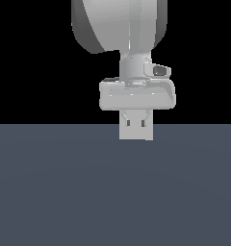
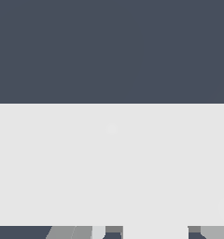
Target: Plug the charger into the wall socket.
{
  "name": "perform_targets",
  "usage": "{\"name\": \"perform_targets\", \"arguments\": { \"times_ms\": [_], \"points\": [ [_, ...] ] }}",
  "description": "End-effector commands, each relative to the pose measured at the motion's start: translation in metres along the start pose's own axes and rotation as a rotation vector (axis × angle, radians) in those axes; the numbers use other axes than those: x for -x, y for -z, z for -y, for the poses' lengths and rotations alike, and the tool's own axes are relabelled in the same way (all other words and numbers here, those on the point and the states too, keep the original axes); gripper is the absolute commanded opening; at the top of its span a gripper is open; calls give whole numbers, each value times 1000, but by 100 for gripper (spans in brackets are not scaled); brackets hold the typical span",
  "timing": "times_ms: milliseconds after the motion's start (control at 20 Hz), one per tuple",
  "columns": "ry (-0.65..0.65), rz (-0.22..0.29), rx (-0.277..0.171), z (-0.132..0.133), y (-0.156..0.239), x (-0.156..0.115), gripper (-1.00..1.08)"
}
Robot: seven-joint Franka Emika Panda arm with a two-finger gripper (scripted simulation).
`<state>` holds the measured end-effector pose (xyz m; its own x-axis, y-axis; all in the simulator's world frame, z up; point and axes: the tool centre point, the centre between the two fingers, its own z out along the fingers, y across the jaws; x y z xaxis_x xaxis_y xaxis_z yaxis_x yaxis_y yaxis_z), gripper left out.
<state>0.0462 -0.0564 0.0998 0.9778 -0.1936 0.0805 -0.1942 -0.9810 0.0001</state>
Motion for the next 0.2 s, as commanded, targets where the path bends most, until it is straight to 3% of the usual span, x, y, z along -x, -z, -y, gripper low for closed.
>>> {"name": "perform_targets", "arguments": {
  "times_ms": [0, 150],
  "points": [
    [0, 0, 0, 0, 0, -4, -100],
    [0, 0, 0, 0, 0, -5, -100]
  ]
}}
